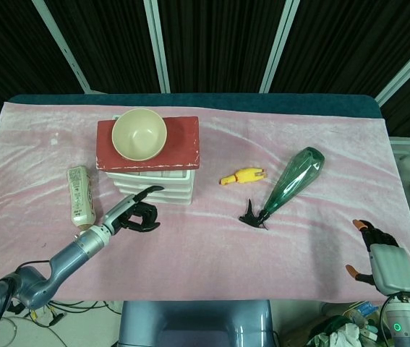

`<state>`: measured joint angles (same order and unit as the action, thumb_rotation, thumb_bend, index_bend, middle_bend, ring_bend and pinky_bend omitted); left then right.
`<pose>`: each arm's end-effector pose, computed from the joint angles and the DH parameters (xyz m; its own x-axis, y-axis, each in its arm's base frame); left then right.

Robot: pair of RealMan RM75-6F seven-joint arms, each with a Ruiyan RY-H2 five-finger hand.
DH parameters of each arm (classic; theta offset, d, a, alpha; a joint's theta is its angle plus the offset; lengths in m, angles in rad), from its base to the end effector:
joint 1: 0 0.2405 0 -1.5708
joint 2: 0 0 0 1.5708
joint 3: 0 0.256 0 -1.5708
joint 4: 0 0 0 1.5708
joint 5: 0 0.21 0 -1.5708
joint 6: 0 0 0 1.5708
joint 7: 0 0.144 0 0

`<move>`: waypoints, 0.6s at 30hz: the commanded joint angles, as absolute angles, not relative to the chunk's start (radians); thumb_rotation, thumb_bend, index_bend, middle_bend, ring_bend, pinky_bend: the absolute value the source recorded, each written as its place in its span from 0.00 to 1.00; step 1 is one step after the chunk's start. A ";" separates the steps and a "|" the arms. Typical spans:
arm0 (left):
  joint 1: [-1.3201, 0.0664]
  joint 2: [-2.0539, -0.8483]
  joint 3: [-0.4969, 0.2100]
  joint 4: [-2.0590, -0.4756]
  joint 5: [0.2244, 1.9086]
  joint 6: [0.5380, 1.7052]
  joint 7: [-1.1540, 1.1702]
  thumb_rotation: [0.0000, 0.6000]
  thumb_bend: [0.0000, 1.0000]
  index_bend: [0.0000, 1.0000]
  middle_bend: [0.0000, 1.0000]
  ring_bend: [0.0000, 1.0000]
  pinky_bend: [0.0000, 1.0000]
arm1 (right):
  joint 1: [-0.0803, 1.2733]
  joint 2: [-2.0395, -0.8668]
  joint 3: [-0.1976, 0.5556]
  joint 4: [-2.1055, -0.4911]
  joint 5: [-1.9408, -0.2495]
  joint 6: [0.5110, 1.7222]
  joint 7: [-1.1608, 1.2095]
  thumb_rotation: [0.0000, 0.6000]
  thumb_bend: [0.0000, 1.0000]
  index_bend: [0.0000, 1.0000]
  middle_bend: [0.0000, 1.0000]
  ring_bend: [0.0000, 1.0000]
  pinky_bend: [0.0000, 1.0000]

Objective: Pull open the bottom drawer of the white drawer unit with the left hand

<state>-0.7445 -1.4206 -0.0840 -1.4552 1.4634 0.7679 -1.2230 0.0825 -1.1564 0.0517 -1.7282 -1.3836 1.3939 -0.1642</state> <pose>-0.1685 0.3254 -0.0116 -0.5581 0.6685 0.4915 0.7650 0.1852 0.6168 -0.3031 -0.1769 0.1295 0.3857 -0.1187 0.9150 -0.9147 0.0803 0.3960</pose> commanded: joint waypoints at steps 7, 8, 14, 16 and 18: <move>-0.744 -1.417 -0.078 -1.464 1.466 0.769 -1.217 1.00 0.29 0.00 0.67 0.63 0.71 | 0.082 -1.155 0.050 -1.730 -1.387 1.394 -0.164 1.00 0.09 0.16 0.12 0.19 0.20; -0.745 -1.417 -0.077 -1.464 1.467 0.768 -1.216 1.00 0.29 0.00 0.67 0.63 0.71 | 0.083 -1.155 0.050 -1.729 -1.387 1.393 -0.164 1.00 0.09 0.16 0.12 0.19 0.20; -0.747 -1.417 -0.072 -1.468 1.474 0.769 -1.215 1.00 0.29 0.00 0.67 0.63 0.71 | 0.082 -1.155 0.049 -1.729 -1.389 1.394 -0.164 1.00 0.10 0.16 0.12 0.19 0.20; -0.748 -1.415 -0.068 -1.468 1.480 0.769 -1.212 1.00 0.29 0.00 0.67 0.63 0.71 | 0.082 -1.155 0.048 -1.730 -1.389 1.393 -0.163 1.00 0.09 0.16 0.12 0.19 0.20; -0.750 -1.413 -0.062 -1.466 1.490 0.768 -1.209 1.00 0.29 0.00 0.67 0.63 0.71 | 0.083 -1.155 0.048 -1.729 -1.389 1.392 -0.164 1.00 0.09 0.16 0.12 0.19 0.20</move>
